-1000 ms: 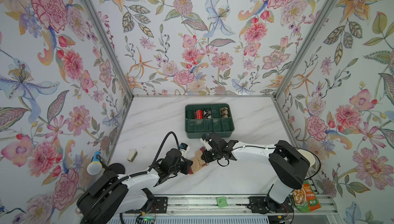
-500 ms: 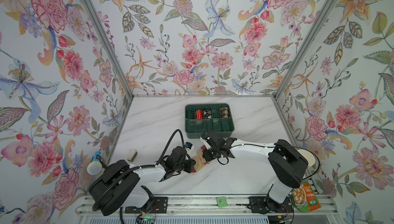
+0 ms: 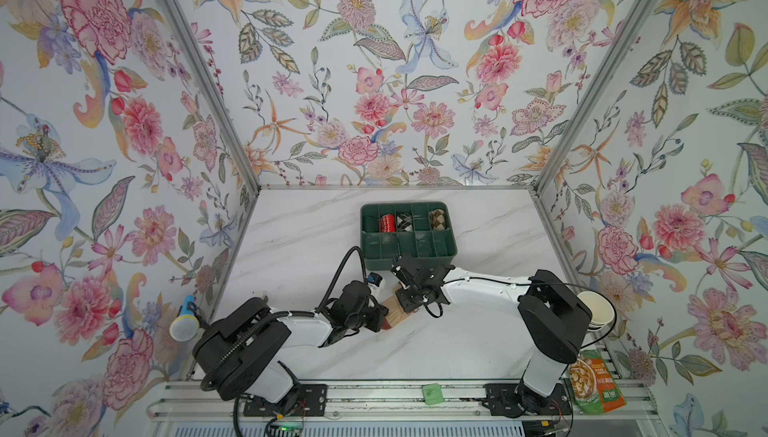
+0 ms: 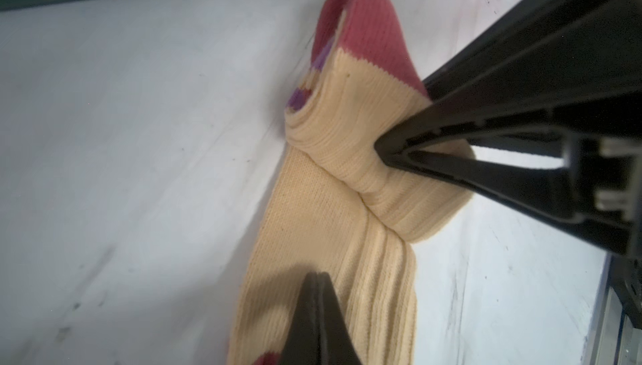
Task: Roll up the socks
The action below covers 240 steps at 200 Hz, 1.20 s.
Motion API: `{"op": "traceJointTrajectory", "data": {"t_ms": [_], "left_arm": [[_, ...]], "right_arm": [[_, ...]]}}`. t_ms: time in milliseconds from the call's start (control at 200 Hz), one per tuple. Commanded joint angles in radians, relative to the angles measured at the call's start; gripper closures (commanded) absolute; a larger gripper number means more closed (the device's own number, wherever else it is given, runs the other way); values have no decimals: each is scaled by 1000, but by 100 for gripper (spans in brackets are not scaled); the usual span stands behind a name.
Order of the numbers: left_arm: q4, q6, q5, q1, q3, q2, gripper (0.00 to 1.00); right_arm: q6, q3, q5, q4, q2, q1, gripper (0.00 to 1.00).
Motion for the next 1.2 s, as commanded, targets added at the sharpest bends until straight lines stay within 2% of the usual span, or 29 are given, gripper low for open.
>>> {"op": "traceJointTrajectory", "data": {"t_ms": [0, 190, 601, 766, 986, 1196], "left_arm": [[-160, 24, -53, -3, -37, 103, 100], [-85, 21, 8, 23, -7, 145, 100], [-63, 1, 72, 51, 98, 53, 99], [-28, -14, 99, 49, 107, 53, 98], [23, -36, 101, 48, 106, -23, 98], [75, -55, 135, 33, 120, 36, 100]], "right_arm": [[-31, 12, 166, -145, 52, 5, 96], [-20, 31, 163, -152, 69, 32, 96], [0, 33, 97, -104, 58, 47, 92], [6, 20, 67, -81, 51, 43, 91], [19, -12, 0, -26, 25, 22, 90], [22, -20, -18, -14, 24, 14, 90]]}}
